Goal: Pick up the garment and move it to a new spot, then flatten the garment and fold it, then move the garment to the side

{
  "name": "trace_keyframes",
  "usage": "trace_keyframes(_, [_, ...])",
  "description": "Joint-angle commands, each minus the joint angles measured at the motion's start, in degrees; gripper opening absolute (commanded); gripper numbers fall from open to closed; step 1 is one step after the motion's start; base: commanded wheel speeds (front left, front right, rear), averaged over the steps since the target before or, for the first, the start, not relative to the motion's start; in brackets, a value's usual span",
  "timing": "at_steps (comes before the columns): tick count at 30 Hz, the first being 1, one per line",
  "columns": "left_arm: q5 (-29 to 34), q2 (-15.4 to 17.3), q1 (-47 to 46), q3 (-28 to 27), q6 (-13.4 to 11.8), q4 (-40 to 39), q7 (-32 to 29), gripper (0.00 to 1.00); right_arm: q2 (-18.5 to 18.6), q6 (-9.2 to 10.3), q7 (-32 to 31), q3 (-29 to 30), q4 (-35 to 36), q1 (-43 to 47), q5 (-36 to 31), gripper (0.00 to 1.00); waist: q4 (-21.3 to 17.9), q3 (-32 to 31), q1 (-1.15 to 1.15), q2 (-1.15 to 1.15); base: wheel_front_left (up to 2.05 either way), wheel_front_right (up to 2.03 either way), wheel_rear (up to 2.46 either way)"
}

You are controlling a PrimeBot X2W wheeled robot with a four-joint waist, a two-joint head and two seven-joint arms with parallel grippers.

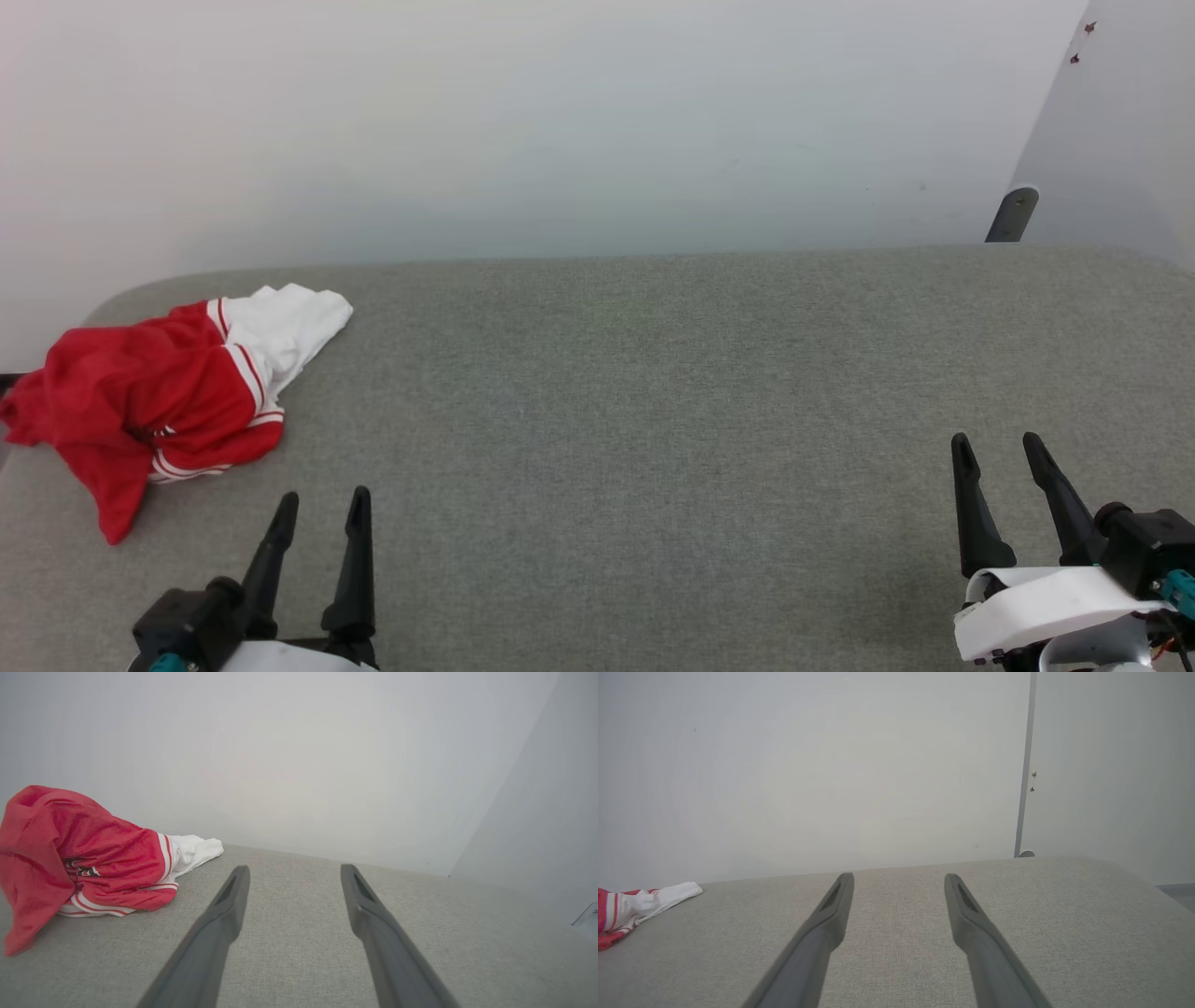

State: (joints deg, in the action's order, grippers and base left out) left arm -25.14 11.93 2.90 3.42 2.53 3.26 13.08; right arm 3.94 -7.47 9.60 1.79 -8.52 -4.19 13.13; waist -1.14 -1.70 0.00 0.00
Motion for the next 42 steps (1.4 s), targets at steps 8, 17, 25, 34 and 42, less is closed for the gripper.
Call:
trace_keyframes(8, [4.6, -0.3, 0.7, -0.6, 0.6, -0.7, 1.3, 1.0, -0.1, -0.04, 0.8, 0.1, 1.0, -0.8, -4.8, 1.0, -0.1, -0.2, 0.0, 0.0, 0.0, 0.0, 0.0])
trace_keyframes(17, [7.9, -0.4, 0.9, -0.8, 1.4, -0.9, 2.2, 1.0, -0.1, -0.04, 1.6, 0.2, 1.2, -0.9, -8.7, 1.0, -0.3, -0.4, 0.0, 0.0, 0.0, 0.0, 0.0])
trace_keyframes(25, [7.9, -0.9, 0.9, -1.2, 1.9, -0.5, 2.1, 1.0, -0.1, -0.04, 1.5, 0.5, 0.9, -0.8, -8.8, 1.0, -0.2, -0.6, 0.0, 0.0, 0.0, 0.0, 0.0])
trace_keyframes(34, [7.1, -1.1, 0.6, -1.6, 2.5, 0.3, 2.1, 1.0, -0.1, -0.04, 1.5, 0.7, 0.9, -0.4, -9.0, 1.0, 0.4, -0.9, 0.0, 0.0, 0.0, 0.0, 0.0])
trace_keyframes(42, [6.0, 1.1, -1.2, -3.3, 2.0, 3.2, 0.5, 1.0, 0.2, -0.04, 1.2, -0.1, 0.6, 0.7, -8.2, 1.0, 7.3, -2.8, 0.0, 0.0, 0.0, 0.0, 0.0])
